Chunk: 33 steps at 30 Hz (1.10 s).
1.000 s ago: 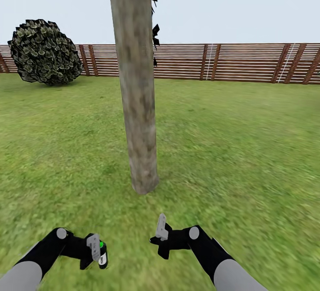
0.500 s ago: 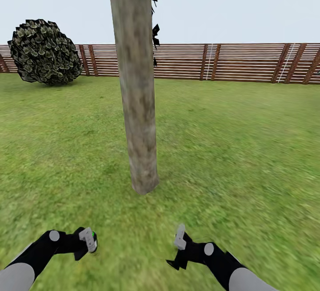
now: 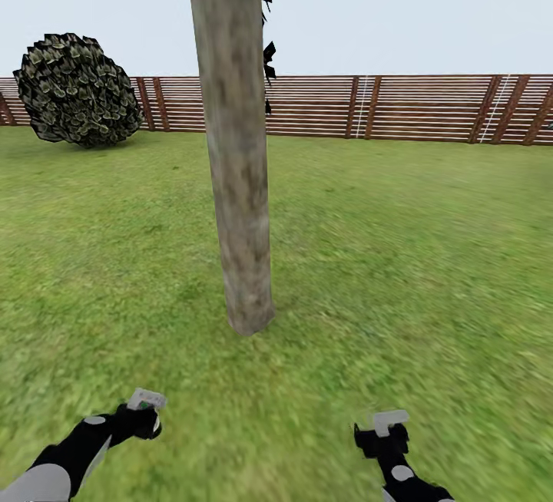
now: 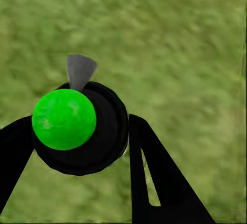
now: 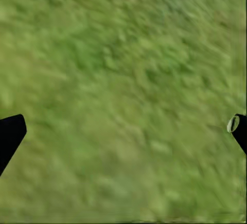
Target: In the garden, pick up the pesticide atomizer on the floor and spray pesticide onto both trees until each tree trunk is fully covered.
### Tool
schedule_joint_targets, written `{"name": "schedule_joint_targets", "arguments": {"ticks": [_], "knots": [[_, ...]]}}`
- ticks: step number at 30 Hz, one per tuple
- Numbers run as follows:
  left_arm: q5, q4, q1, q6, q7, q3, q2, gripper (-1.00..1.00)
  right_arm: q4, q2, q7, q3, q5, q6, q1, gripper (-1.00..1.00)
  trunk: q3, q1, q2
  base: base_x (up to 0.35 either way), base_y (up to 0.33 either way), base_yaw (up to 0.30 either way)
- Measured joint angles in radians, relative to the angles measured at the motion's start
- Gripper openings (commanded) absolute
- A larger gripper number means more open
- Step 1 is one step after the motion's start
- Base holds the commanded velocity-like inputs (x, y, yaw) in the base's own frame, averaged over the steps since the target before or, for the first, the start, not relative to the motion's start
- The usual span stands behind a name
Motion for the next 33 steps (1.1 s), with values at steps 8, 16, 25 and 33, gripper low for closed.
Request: {"name": "schedule_joint_targets", "arguments": {"ticks": [8,16,25,33], "knots": [[0.023,-0.032,-0.015,0.212,0.008,-0.008,-0.116,-1.0,0.0,-0.099,-0.048,0.005,-0.103,-0.084,0.011,1.0,0.0,0.0,0.0,0.0,0.0,0.0],[0.023,-0.073,-0.015,0.249,0.009,-0.012,-0.149,-1.0,0.03,-0.093,-0.048,0.006,-0.104,-0.086,0.018,1.0,0.0,0.0,0.0,0.0,0.0,0.0],[0.024,-0.141,-0.014,0.295,0.045,-0.012,-0.182,-1.0,0.043,-0.088,-0.051,0.006,-0.104,-0.086,0.022,1.0,0.0,0.0,0.0,0.068,-0.194,0.0],[0.025,-0.155,-0.015,0.298,0.047,-0.012,-0.182,-1.0,0.043,-0.087,-0.049,0.006,-0.104,-0.085,0.022,1.0,0.0,-0.001,0.0,0.264,-0.088,-0.111]]}}
